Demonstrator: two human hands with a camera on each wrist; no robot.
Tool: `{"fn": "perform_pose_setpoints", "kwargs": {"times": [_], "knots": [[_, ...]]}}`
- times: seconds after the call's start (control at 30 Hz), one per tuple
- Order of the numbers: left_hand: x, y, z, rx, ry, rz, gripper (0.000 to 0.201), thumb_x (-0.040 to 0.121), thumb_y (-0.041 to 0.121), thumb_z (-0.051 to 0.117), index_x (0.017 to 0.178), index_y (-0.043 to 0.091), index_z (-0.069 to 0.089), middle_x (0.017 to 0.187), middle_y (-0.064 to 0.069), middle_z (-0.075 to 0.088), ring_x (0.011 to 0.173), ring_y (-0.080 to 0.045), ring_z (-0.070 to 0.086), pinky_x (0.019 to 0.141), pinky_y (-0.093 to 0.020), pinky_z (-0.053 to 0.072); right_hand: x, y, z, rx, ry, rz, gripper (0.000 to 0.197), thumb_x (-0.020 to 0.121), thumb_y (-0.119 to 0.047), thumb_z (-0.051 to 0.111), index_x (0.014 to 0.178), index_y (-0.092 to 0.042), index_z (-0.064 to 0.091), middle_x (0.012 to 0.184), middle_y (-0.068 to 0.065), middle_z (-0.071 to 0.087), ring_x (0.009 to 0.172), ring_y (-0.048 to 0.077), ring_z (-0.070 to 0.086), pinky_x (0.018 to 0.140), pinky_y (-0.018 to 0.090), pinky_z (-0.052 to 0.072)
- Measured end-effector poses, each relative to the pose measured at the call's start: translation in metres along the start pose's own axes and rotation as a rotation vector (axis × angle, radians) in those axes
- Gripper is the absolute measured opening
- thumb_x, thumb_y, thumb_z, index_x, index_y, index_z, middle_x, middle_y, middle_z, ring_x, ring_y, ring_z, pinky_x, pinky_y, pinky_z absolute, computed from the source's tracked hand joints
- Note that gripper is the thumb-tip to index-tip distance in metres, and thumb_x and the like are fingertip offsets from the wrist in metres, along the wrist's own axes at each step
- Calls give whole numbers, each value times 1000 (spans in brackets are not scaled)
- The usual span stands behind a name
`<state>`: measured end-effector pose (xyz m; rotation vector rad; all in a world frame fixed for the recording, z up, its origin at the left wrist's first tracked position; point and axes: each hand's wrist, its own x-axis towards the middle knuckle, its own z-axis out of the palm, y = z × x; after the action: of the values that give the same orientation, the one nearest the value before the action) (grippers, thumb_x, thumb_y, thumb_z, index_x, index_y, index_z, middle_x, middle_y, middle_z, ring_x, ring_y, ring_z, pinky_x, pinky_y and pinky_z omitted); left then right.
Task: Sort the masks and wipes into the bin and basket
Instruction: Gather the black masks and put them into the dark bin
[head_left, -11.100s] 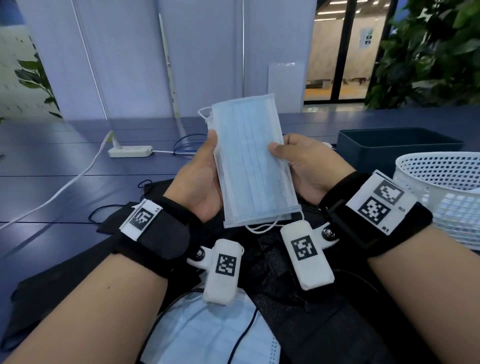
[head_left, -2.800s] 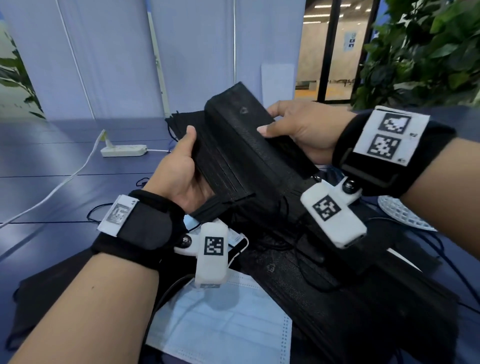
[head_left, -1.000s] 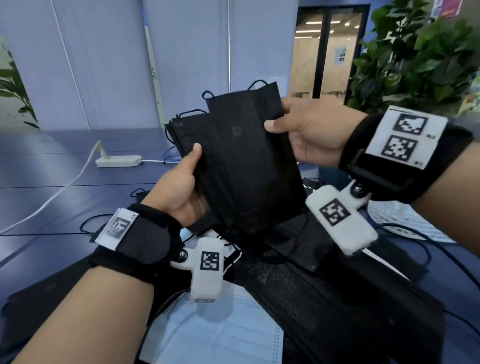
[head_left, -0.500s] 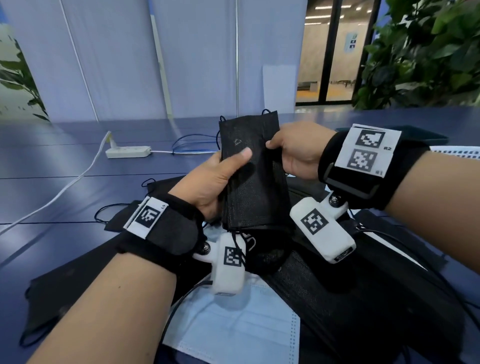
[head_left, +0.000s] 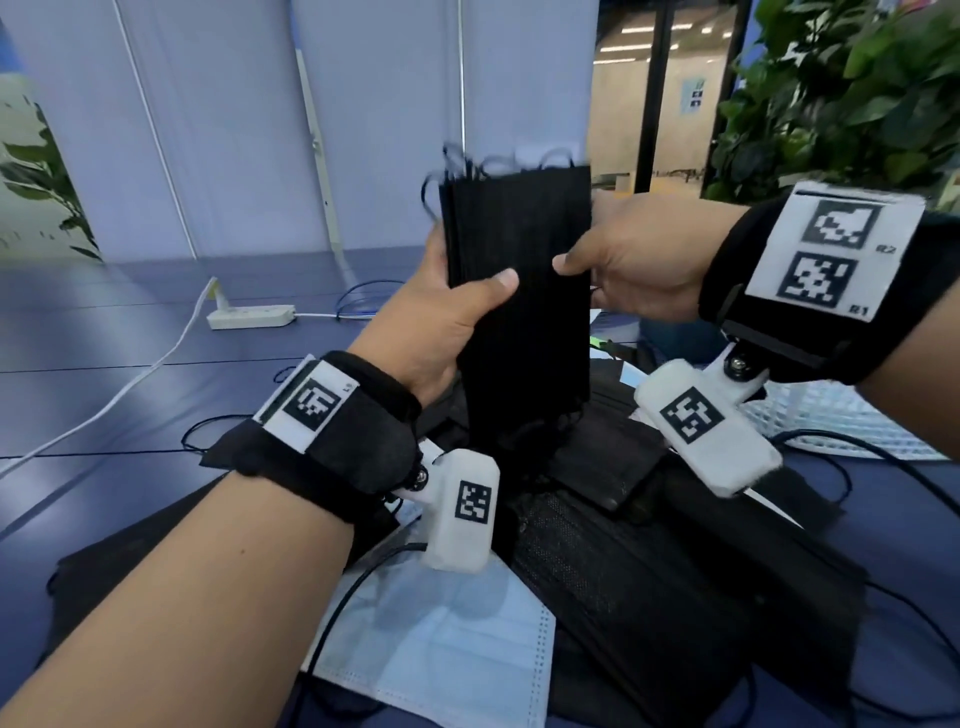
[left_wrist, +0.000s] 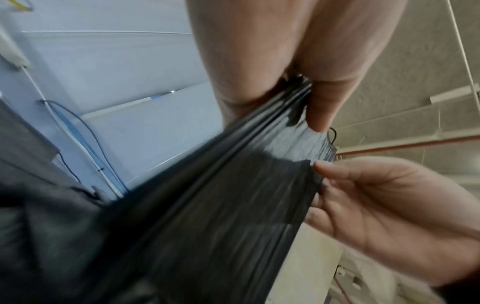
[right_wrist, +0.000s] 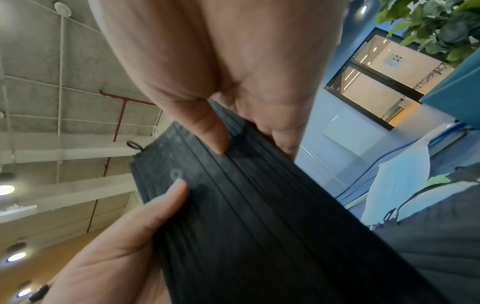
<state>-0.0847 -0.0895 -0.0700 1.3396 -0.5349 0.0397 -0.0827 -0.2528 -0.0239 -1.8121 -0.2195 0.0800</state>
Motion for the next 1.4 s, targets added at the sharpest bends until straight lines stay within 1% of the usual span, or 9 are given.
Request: {"fn": "perform_pose_setpoints", "kwargs": {"times": [0.17,0.33,0.5,0.63,0.73,0.83,0.97,1.13,1.4], "knots": [[-7,-14,-3,283,-103,-192,53,83,-4,60,131,13,48,124,-4,62,113,-16,60,99,-28,47,-11,9,-5,-517,121,-49,65,84,-11,59,141,-17,27,113,7,59,110,29,59,99,45,46],[-14,-16,0,428,-108,-346,20,89,-1,55,90,17,64,110,-10,68,110,-26,62,106,-43,41,-38,-17,0,-821,52,-388,88,85,-21,65,148,-33,5,154,-2,17,140,11,22,107,20,21],[-1,3,13,499,-182,-361,11,84,5,62,94,10,64,115,-20,66,109,-34,62,102,-45,44,-52,-31,-16,-1220,122,-330,24,93,-21,52,117,-21,47,95,-11,50,91,12,45,72,23,31],[23,23,25,454,-305,-298,16,95,5,49,102,12,62,105,-7,68,99,-25,64,94,-40,50,-57,-47,-61,-1028,322,-258,22,95,-16,49,117,-14,54,108,7,62,92,24,58,85,34,48],[41,29,40,389,-281,-274,19,97,11,49,114,12,56,102,-5,68,81,-17,69,79,-39,57,-62,-55,-94,-644,474,-176,11,97,-10,47,105,-15,53,100,16,62,67,17,63,50,22,53],[58,29,62,228,-214,-281,10,97,15,50,105,14,55,91,-3,67,70,-15,69,50,-21,53,-68,-55,-127,-659,595,-53,17,96,-8,46,79,-12,47,73,9,50,36,2,52,29,9,34],[84,24,96,77,-188,-388,5,95,17,54,96,12,55,69,2,66,62,-11,70,31,-11,33,-64,-45,-162,-590,638,46,30,95,-5,45,67,-12,40,66,3,43,52,11,42,28,8,31],[134,5,133,187,-115,-367,2,98,12,48,99,12,49,65,-2,67,43,-4,60,34,-12,29,-40,-19,-207,-252,612,13,32,96,3,40,75,-20,39,81,5,45,64,15,49,37,15,47],[206,-44,165,647,-90,-368,16,93,24,59,87,12,50,69,-5,62,51,-8,57,34,-11,29,-9,18,-271,-355,349,280,24,92,12,42,105,-1,58,95,13,58,73,16,60,46,12,50]]}}
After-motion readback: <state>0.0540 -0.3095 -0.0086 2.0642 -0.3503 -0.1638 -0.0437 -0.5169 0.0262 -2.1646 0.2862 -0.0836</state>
